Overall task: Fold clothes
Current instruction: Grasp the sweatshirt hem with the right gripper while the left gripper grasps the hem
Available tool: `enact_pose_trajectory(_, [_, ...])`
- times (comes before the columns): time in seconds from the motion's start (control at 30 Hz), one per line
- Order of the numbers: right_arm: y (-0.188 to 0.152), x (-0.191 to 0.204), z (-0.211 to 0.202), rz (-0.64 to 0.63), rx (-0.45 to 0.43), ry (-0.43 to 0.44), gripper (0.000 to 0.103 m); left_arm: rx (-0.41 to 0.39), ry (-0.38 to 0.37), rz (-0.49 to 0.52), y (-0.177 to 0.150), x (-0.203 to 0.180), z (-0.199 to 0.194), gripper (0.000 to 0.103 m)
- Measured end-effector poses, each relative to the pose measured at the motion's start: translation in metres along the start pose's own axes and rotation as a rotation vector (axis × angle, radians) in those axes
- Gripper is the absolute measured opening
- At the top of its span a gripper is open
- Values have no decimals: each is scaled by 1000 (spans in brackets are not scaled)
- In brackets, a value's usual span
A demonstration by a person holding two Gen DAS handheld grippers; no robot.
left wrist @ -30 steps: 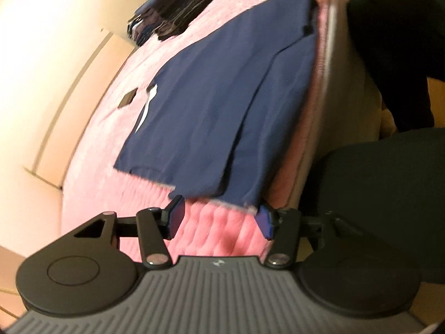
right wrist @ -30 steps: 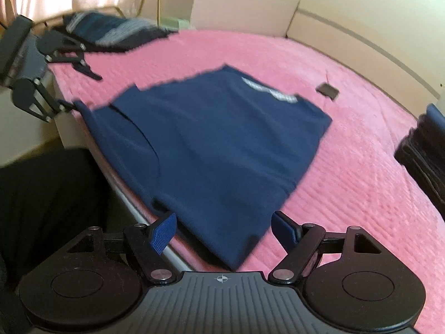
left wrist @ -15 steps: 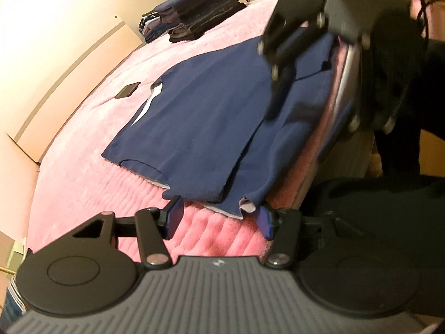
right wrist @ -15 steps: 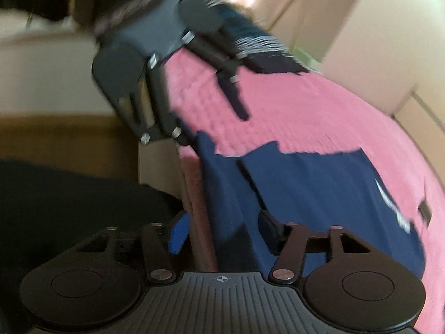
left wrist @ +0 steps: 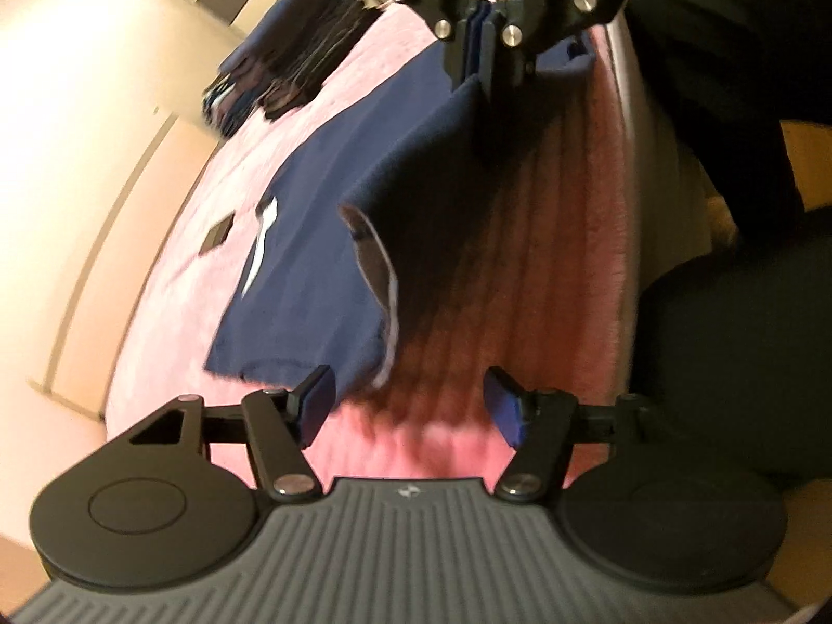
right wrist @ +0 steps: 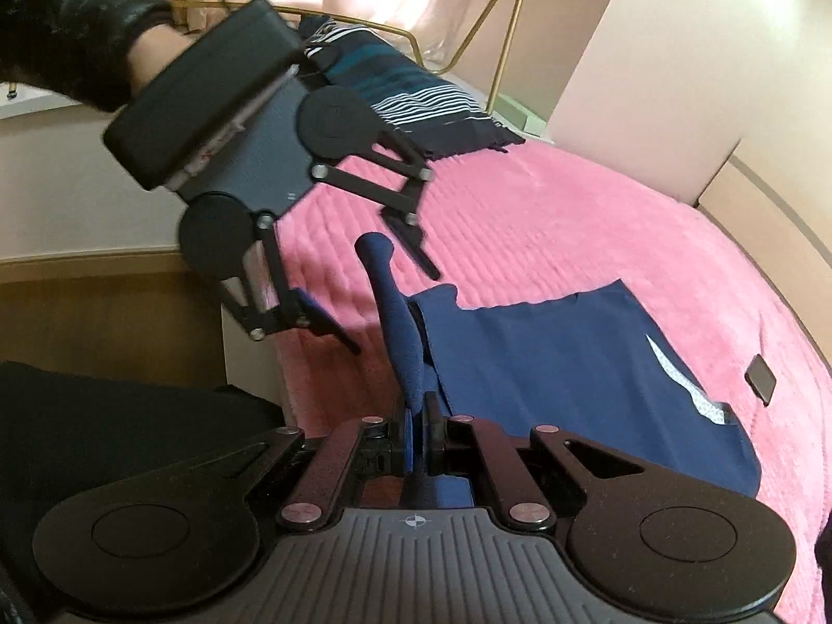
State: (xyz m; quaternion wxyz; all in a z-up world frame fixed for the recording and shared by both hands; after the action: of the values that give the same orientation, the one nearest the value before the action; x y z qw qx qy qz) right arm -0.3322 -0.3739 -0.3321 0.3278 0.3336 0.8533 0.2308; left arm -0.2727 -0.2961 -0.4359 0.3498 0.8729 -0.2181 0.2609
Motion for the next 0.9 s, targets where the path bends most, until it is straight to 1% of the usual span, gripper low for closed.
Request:
enact_pose_trajectory(0.07, [0,2,0,0,-5,5,2,-6,-9,56,1,1,7,52])
enact_pose_trajectory(0.1, [0,3,0,1,-8,8,2,-5,-17,78,1,1,10,46])
enact_pose_trajectory(0.13, [0,3,0,4,-14,9,2,-1,-26,97,0,1,13,38])
enact_pose_trajectory(0.17, [-1,3,0,11,-20,9,2,2,-34,116,-1,1,16,33])
enact_pose_trajectory(0.23, [-2,3,-3,29,-31,9,2,11,-47,147,-2,1,21,16])
enact_pose_trajectory(0.27, [-2,3,-4,39,-39,11,2,15,-54,156,-2,2,23,12])
enact_pose_trajectory(0.33, [-4,3,-8,50,-42,12,2,19,-72,155,-2,4,25,7])
enact_pose_trajectory(0.4, [-10,6,-15,39,-30,6,2,27,-85,133,0,7,26,6])
enact_pose_trajectory(0.5, [-31,12,-31,15,9,-21,3,28,-97,53,5,16,23,6])
enact_pose_trajectory(0.53, [-41,14,-39,15,26,-36,9,26,-98,26,7,19,22,6])
enact_pose_trajectory(0.57, [-52,14,-46,16,46,-55,44,24,-99,1,9,23,21,6])
enact_pose_trajectory(0.6, [-63,14,-54,19,61,-77,68,22,-100,-22,11,26,20,6])
enact_pose_trajectory(0.63, [-74,14,-65,27,65,-105,89,22,-101,-38,12,29,20,6])
enact_pose_trajectory(0.73, [-105,12,-86,61,110,-154,89,28,-107,-62,15,33,22,6])
enact_pose_trajectory(0.8, [-124,10,-98,55,145,-200,89,33,-116,-84,17,35,23,6])
enact_pose_trajectory(0.9, [-145,13,-104,-28,201,-263,89,39,-131,-126,19,42,25,6])
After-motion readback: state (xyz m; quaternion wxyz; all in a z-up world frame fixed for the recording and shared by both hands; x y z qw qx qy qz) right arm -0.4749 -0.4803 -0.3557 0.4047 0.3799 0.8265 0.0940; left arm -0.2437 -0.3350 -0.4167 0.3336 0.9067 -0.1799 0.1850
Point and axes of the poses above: each gripper's, at about its wrist camera, not at the fingertips, and z roughly the way its jaws point, x to its left, y to its top, the point moved 8 cm from there along z, roughly the way its jaws point, and after that the axes turned 9 degrees about -z, right-handed, at the moved point
